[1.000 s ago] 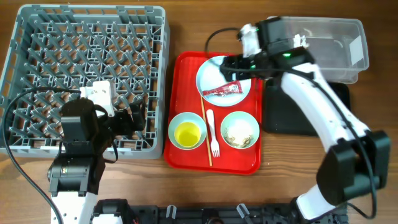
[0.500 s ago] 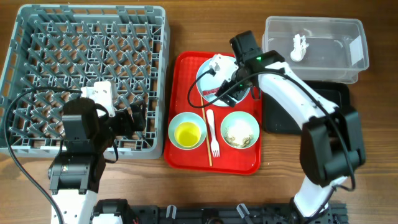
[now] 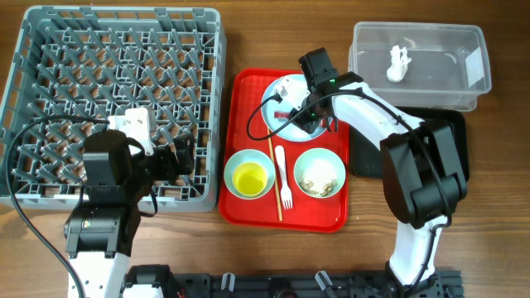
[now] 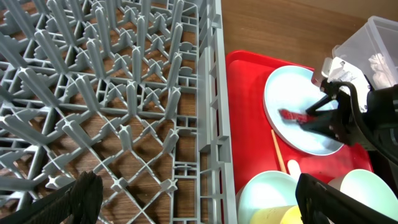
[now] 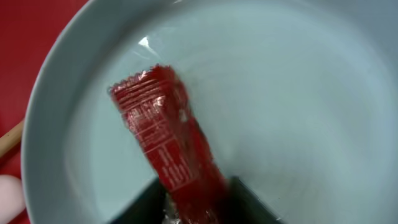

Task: Sort waste into correct bins and load items into the dishwasher rack
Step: 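Grasp the red wrapper on the plate with the right gripper, then drop the red wrapper into the clear bin with the right gripper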

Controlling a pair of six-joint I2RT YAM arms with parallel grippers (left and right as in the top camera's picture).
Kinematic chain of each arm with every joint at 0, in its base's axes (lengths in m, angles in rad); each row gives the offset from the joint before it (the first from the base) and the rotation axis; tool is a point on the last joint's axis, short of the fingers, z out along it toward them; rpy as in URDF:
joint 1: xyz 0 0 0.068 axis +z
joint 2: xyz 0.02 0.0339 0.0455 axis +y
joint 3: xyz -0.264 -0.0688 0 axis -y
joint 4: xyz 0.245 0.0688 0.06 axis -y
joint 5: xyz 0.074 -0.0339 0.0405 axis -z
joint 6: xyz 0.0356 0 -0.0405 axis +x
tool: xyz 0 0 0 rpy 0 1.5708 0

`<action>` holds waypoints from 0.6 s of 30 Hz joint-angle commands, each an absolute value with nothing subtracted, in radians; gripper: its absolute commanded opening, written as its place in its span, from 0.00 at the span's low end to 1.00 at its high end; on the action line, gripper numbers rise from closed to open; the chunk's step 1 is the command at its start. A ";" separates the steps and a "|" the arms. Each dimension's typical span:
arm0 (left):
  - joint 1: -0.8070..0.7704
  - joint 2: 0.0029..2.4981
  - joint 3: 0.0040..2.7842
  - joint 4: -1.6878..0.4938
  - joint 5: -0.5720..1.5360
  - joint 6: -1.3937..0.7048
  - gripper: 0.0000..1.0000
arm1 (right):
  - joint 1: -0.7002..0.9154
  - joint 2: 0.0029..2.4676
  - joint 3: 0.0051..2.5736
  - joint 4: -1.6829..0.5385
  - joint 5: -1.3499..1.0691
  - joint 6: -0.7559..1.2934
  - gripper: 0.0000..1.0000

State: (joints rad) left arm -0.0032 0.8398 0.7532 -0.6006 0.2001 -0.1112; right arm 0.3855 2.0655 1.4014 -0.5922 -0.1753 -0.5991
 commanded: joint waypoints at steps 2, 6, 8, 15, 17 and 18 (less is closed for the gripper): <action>0.004 0.841 0.773 -0.600 0.209 -0.120 1.00 | 0.379 2.073 1.404 -0.583 -0.154 -0.465 0.04; 0.004 0.841 0.773 -0.599 0.209 -0.120 1.00 | 0.375 1.995 1.443 -0.591 -0.111 -0.363 0.04; 0.004 0.841 0.773 -0.599 0.209 -0.120 1.00 | 0.363 1.941 1.474 -0.587 -0.111 -0.282 0.04; 0.004 0.841 0.773 -0.600 0.209 -0.120 1.00 | 0.182 1.793 1.507 -0.459 -0.092 0.149 0.04; 0.004 0.841 0.773 -0.600 0.209 -0.120 1.00 | 0.110 1.794 1.507 -0.420 -0.071 0.282 0.04; 0.004 0.841 0.773 -0.600 0.209 -0.120 1.00 | 0.080 1.799 1.505 -0.406 -0.065 0.330 0.05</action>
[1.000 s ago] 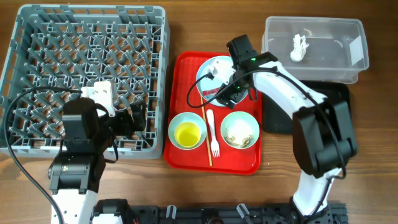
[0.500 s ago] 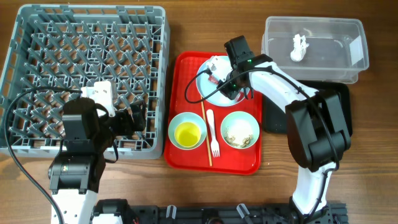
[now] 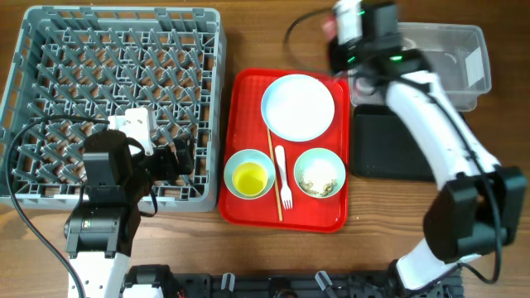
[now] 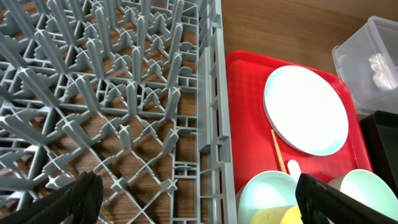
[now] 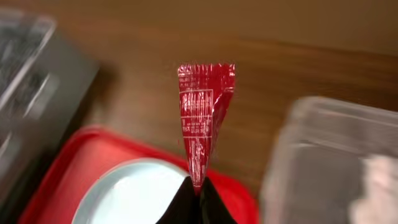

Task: Sort waste into correct bins and load items into the dishwasher rack
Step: 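Drop the red wrapper into the clear bin with the right gripper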

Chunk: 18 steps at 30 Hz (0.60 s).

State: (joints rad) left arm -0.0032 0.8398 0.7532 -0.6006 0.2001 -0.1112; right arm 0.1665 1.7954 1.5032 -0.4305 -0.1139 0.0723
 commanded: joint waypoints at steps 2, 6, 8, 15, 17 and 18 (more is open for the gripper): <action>0.004 0.841 0.773 -0.600 0.209 -0.120 1.00 | 0.037 1.810 1.505 -0.396 -0.066 0.375 0.05; 0.004 0.841 0.773 -0.600 0.209 -0.120 1.00 | -0.038 1.846 1.502 -0.390 -0.070 0.395 0.46; 0.004 0.841 0.773 -0.600 0.209 -0.120 1.00 | -0.053 1.849 1.500 -0.381 -0.071 0.389 0.72; 0.004 0.841 0.773 -0.599 0.209 -0.120 1.00 | -0.057 1.694 1.502 -0.476 -0.237 0.263 1.00; 0.004 0.841 0.773 -0.599 0.209 -0.120 1.00 | -0.036 1.636 1.502 -0.606 -0.249 0.261 1.00; 0.004 0.841 0.773 -0.599 0.209 -0.120 1.00 | -0.023 1.616 1.502 -0.665 -0.249 0.262 1.00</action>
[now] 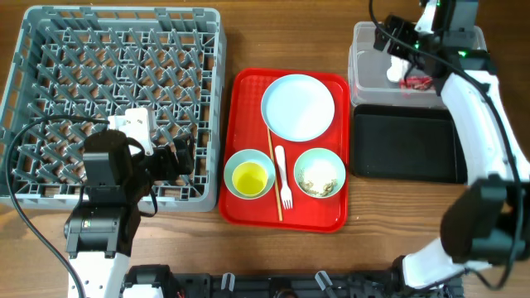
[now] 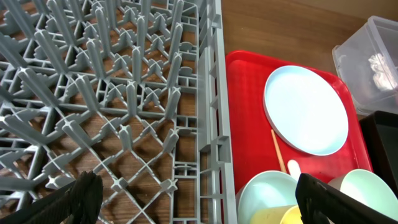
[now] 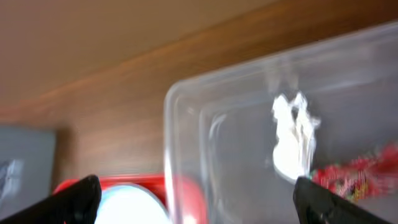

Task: Sort waste into correct bins and load items into the dishwasher rack
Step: 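Drop the red wrapper into the clear bin with the right gripper, then grasp the rim of the green rice bowl with the right gripper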

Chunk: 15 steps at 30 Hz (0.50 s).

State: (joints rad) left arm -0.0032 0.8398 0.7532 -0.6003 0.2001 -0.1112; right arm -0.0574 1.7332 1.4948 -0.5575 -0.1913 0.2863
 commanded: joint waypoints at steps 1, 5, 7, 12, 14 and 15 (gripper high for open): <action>0.004 0.841 0.773 -0.599 0.209 -0.120 1.00 | -0.010 1.603 1.501 -0.720 -0.249 0.262 1.00; 0.004 0.841 0.773 -0.599 0.209 -0.120 1.00 | 0.089 1.597 1.494 -0.920 -0.263 0.264 1.00; 0.004 0.841 0.773 -0.599 0.209 -0.120 1.00 | 0.161 1.597 1.476 -0.995 -0.255 0.266 0.97; 0.004 0.841 0.773 -0.599 0.209 -0.120 1.00 | 0.344 1.598 1.398 -1.079 -0.156 0.345 0.91; 0.004 0.841 0.773 -0.599 0.209 -0.120 1.00 | 0.400 1.598 1.349 -1.069 -0.149 0.393 0.90; 0.004 0.841 0.773 -0.599 0.209 -0.120 1.00 | 0.434 1.598 1.310 -1.057 -0.142 0.433 0.88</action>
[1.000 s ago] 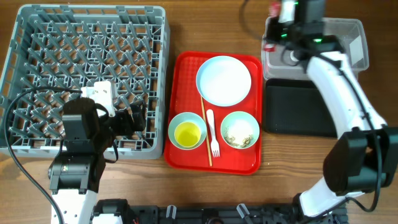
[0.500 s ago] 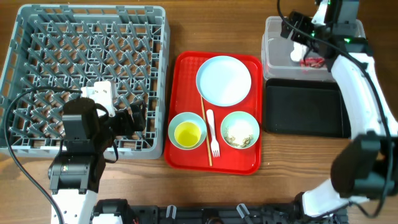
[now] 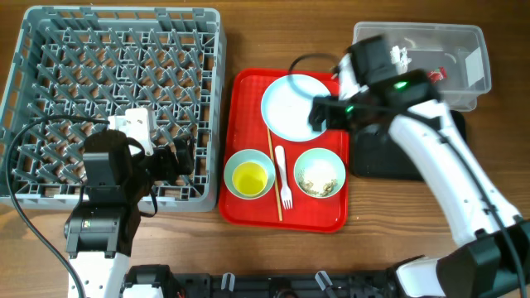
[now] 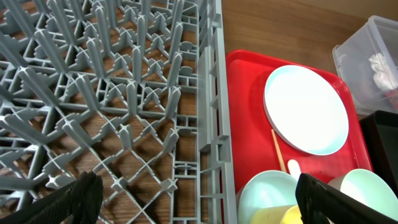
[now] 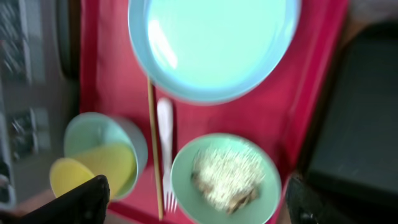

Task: Sort waste into correct bins and load items into the dishwasher rack
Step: 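Grasp the rim of the green rice bowl with the right gripper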

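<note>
On the red tray (image 3: 248,91) lie a pale blue plate (image 3: 291,108), a bowl holding a yellow cup (image 3: 249,175), a bowl of food scraps (image 3: 320,173), a white fork (image 3: 283,178) and a chopstick (image 3: 274,178). My right gripper (image 3: 319,112) hovers open over the plate's right edge. In its own view it (image 5: 193,205) looks down on the plate (image 5: 214,43) and the scraps bowl (image 5: 227,177). A red wrapper (image 3: 436,74) lies in the clear bin (image 3: 472,83). My left gripper (image 3: 184,156) stands open over the grey rack (image 3: 116,25), with nothing between its fingers (image 4: 62,199).
A black bin (image 3: 406,153) sits right of the tray, under my right arm. White crumpled waste (image 3: 399,56) lies in the clear bin beside the wrapper. The rack's upright tines (image 4: 124,74) fill the left half of the table.
My right gripper has moved from above the clear bin back over the red tray, still open. The red wrapper stays in the clear bin. The left arm has not moved.
My right gripper was shut on the red wrapper lying on the plate. Then it held the wrapper in the air behind the tray. Then it was open over the clear bin with the wrapper inside. Now it is open above the tray.
</note>
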Controlling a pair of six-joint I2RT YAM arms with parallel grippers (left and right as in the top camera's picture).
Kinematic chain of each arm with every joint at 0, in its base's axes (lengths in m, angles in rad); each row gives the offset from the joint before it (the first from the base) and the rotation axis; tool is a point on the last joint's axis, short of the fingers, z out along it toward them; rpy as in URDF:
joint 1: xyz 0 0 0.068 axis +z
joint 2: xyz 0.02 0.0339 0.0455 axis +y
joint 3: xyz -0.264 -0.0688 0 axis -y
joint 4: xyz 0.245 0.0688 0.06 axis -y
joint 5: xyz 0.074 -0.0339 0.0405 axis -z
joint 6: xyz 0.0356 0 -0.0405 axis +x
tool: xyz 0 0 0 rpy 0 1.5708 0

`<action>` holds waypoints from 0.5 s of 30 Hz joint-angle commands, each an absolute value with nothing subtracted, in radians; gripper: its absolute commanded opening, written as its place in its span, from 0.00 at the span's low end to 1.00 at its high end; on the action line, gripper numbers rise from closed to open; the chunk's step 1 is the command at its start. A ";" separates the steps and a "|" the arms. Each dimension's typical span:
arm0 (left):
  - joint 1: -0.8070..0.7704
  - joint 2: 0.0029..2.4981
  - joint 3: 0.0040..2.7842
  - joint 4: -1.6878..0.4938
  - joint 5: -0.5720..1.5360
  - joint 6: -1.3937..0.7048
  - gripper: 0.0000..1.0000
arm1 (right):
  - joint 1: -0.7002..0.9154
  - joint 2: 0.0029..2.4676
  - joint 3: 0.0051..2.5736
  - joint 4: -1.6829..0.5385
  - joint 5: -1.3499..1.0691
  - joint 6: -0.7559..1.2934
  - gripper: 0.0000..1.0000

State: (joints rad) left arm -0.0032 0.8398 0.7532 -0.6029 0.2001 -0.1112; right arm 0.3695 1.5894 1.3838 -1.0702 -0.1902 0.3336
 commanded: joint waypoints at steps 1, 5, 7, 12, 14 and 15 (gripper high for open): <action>0.004 0.841 0.773 -0.599 0.209 -0.120 1.00 | 0.460 1.599 1.275 -1.042 -0.132 0.461 0.86; 0.004 0.841 0.773 -0.599 0.209 -0.120 1.00 | 0.554 1.601 1.128 -0.915 -0.099 0.535 0.77; 0.004 0.841 0.773 -0.599 0.209 -0.120 1.00 | 0.586 1.601 1.074 -0.839 -0.088 0.562 0.67; 0.004 0.841 0.773 -0.600 0.209 -0.120 1.00 | 0.621 1.636 1.021 -0.744 -0.059 0.606 0.54; 0.004 0.841 0.773 -0.600 0.209 -0.120 1.00 | 0.622 1.664 1.021 -0.744 -0.059 0.605 0.54; 0.004 0.841 0.773 -0.600 0.209 -0.120 1.00 | 0.622 1.674 1.021 -0.744 -0.060 0.605 0.54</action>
State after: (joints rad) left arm -0.0032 0.8398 0.7532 -0.6029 0.2001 -0.1112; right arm 0.6167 1.6295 1.0286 -0.7490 -0.0875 0.5812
